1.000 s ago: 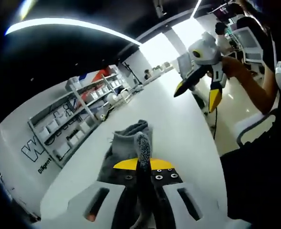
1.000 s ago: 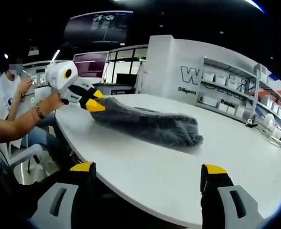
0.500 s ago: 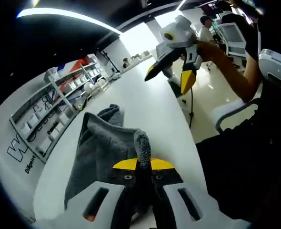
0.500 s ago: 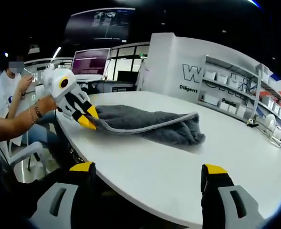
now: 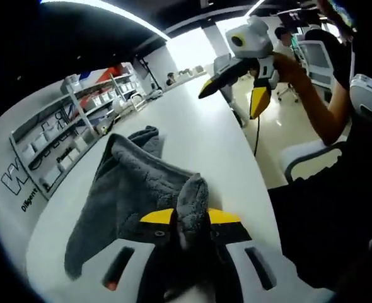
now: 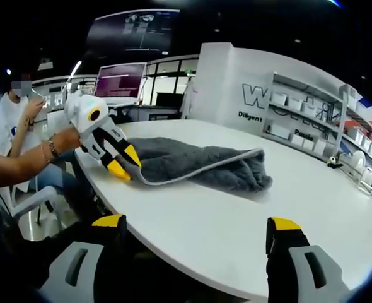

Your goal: Open the folded towel by lifting each exposed corner and separating the folded layers until the towel lies flat within the target outline without major curled edges

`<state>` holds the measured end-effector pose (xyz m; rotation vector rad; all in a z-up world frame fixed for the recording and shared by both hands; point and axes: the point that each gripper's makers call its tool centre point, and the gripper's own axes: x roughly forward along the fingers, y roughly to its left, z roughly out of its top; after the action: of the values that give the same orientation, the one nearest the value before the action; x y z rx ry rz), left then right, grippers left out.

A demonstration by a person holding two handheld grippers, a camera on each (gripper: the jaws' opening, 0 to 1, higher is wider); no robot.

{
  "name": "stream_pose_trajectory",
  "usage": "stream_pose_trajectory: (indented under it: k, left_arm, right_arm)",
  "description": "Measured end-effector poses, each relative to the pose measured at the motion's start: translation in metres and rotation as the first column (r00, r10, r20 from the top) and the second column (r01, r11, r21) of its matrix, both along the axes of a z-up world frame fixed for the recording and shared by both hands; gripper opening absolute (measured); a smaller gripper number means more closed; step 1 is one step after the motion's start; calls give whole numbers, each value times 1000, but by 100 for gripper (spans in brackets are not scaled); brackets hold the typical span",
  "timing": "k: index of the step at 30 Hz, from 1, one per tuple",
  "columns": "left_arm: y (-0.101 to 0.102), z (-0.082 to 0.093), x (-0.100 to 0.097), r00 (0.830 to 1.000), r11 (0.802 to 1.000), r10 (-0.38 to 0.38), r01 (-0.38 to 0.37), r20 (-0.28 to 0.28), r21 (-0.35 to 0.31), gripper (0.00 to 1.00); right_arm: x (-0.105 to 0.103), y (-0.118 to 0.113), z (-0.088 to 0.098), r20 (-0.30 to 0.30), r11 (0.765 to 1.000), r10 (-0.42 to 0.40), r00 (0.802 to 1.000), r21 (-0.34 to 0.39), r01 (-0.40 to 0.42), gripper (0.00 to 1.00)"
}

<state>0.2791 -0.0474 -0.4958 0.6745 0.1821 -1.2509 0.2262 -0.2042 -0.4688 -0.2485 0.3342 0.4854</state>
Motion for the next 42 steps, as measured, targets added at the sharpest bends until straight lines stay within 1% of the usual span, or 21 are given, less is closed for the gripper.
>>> stream_pose_trajectory:
  k: [2, 3, 5, 7, 9, 10, 12, 14, 16, 17, 19, 21, 24, 26, 27, 29, 32, 35, 38, 40, 42]
  left_arm:
    - [1, 4, -2, 1000, 1000, 5, -5, -12, -24, 31]
    - [1, 7, -3, 1000, 999, 6, -6, -14, -37, 31]
    - [1, 23, -2, 1000, 993, 22, -22, -2, -119, 30]
    - [1, 36, -3, 999, 981, 22, -29, -39, -193, 30]
    - [2, 49, -4, 997, 963, 14, -34, -76, -268, 37]
    - [4, 54, -2, 996, 955, 22, -46, -85, -294, 41]
    - [10, 62, 7, 995, 941, 60, -82, -76, -330, 51]
    - [20, 64, 22, 989, 930, 123, -145, -85, -337, 58]
    - [27, 65, 34, 979, 915, 174, -200, -104, -350, 62]
    - [32, 66, 43, 972, 904, 208, -235, -113, -358, 65]
    - [40, 70, 59, 959, 880, 261, -283, -109, -381, 65]
    - [52, 70, 75, 941, 860, 324, -336, -98, -384, 64]
    - [61, 64, 91, 911, 825, 361, -411, -199, -387, 68]
    - [67, 58, 104, 892, 812, 387, -450, -232, -373, 72]
    - [71, 51, 113, 871, 804, 418, -487, -260, -341, 74]
    - [73, 45, 124, 861, 802, 436, -503, -261, -321, 82]
    - [76, 39, 135, 844, 793, 459, -530, -278, -300, 86]
    - [78, 34, 145, 826, 779, 481, -557, -294, -288, 85]
    - [81, 27, 157, 804, 766, 513, -587, -300, -264, 76]
    - [84, 23, 164, 786, 750, 533, -610, -312, -255, 72]
    - [85, 19, 169, 775, 742, 545, -624, -320, -246, 68]
  right_arm:
    - [0, -1, 0, 1, 1000, -4, 1000, 2, 4, 93]
    - [0, -2, 0, 1, 1000, -6, 1000, 3, 6, 93]
    - [0, -2, 0, 2, 1000, -6, 1000, 2, 6, 93]
    - [-1, -1, 0, 1, 1000, -5, 1000, -1, 5, 93]
    - [-2, 0, -1, 0, 1000, -2, 1000, -10, 2, 93]
    - [-2, 0, -1, -1, 1000, -1, 1000, -15, 1, 93]
    - [-2, 1, -1, -3, 1000, 2, 1000, -18, -2, 94]
    - [-2, 1, -2, -3, 1000, 2, 1000, -17, -2, 94]
    - [-2, 1, -2, -5, 1000, 2, 1000, -19, -2, 94]
    - [-2, 1, -3, -5, 1000, 1, 1000, -19, -2, 94]
    - [-2, 1, -3, -6, 1000, 2, 1000, -19, -2, 94]
    - [-2, 2, -3, -7, 1000, 8, 1000, -21, -8, 94]
    - [-2, 1, -4, -14, 1000, 6, 1000, -22, -6, 96]
    - [-1, 0, -5, -12, 999, 7, 1000, -41, -7, 99]
    - [-2, 1, -6, -14, 999, 9, 1000, -52, -10, 99]
    - [-3, 2, -5, -17, 998, 15, 1000, -60, -16, 99]
    - [-4, 4, -6, -19, 998, 25, 999, -65, -27, 99]
    - [-3, 4, -7, -25, 997, 26, 999, -69, -27, 99]
    - [-2, 3, -9, -32, 997, 26, 999, -72, -28, 99]
    - [-1, 2, -7, -26, 999, 16, 1000, -47, -18, 99]
    - [-1, 0, -6, -25, 999, 14, 1000, -41, -15, 99]
